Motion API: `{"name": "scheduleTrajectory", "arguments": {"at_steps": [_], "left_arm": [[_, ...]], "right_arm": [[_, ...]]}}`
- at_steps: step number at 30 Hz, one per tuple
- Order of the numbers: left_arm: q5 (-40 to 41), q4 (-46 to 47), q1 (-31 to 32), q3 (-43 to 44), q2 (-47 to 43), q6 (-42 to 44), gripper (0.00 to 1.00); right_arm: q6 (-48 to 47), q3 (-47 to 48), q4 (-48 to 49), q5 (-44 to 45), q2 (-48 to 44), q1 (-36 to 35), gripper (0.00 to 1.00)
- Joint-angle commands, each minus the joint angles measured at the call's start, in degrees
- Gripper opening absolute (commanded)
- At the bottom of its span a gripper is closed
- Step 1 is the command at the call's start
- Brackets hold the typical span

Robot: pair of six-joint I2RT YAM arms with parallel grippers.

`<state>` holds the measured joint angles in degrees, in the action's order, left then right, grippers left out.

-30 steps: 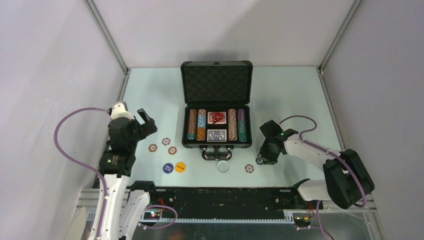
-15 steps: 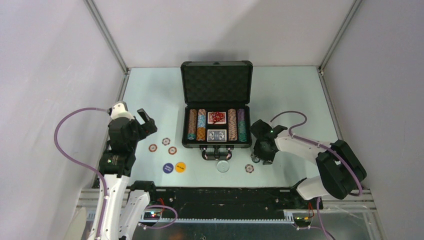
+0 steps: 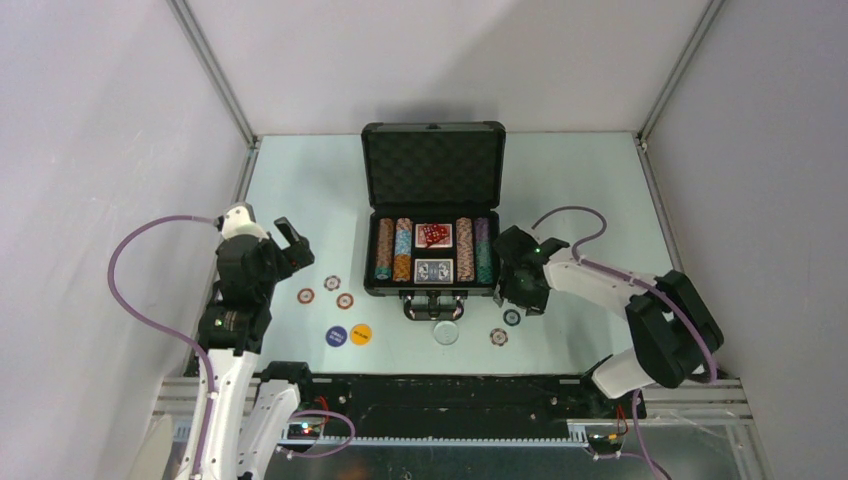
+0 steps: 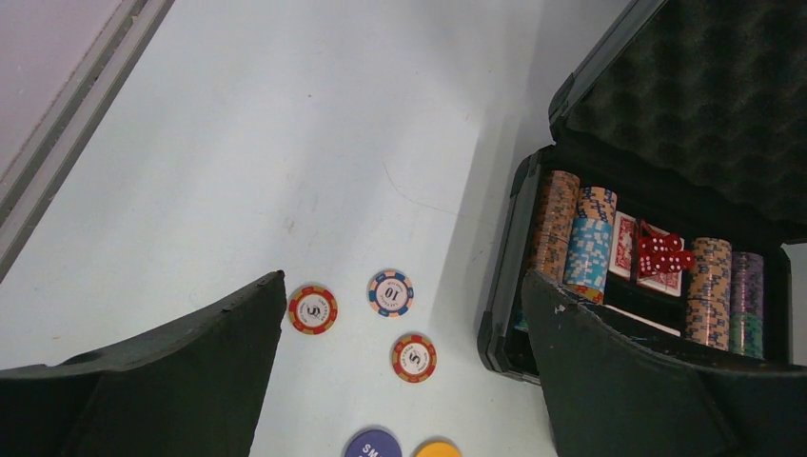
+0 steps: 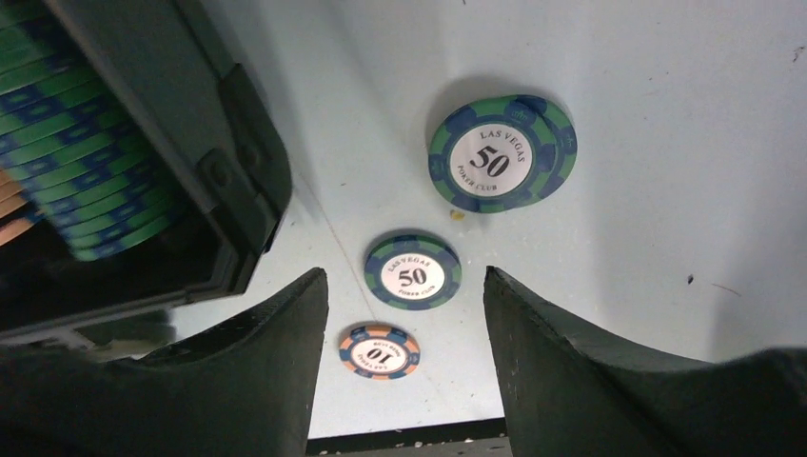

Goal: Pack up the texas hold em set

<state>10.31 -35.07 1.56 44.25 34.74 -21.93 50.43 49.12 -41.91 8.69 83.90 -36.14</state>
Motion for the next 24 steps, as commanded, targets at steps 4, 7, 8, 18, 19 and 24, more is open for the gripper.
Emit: {"name": "scheduleTrajectory", "arguments": {"at_steps": [4, 7, 8, 18, 19, 24], "left_arm": [[0.1, 1.2, -0.4, 0.0, -0.7, 1.4, 0.98], [0.1, 1.2, -0.4, -0.1, -0.7, 1.4, 0.98], [0.1, 1.2, -0.4, -0.1, -0.6, 1.4, 0.98], [0.2, 1.2, -0.4, -0.1, -0.6, 1.4, 0.98], [0.2, 1.2, -0.5, 0.0, -0.6, 1.4, 0.98], [0.2, 1.2, -0.4, 0.0, -0.6, 1.5, 0.98]], "right_arm": [[-1.2, 1.5, 0.5, 1.5, 4.3, -0.1, 0.65], [-1.3, 1.4, 1.0, 1.1, 5.3, -0.1, 0.65], [-1.3, 1.2, 1.2, 1.0, 5.6, -0.2, 0.65], [-1.0, -1.0, 3.1, 0.0, 7.0, -0.1, 0.63], [-1.1, -1.0, 3.0, 0.0, 7.2, -0.1, 0.63], [-1.3, -1.1, 2.1, 0.8, 8.2, -0.4, 0.62]]}}
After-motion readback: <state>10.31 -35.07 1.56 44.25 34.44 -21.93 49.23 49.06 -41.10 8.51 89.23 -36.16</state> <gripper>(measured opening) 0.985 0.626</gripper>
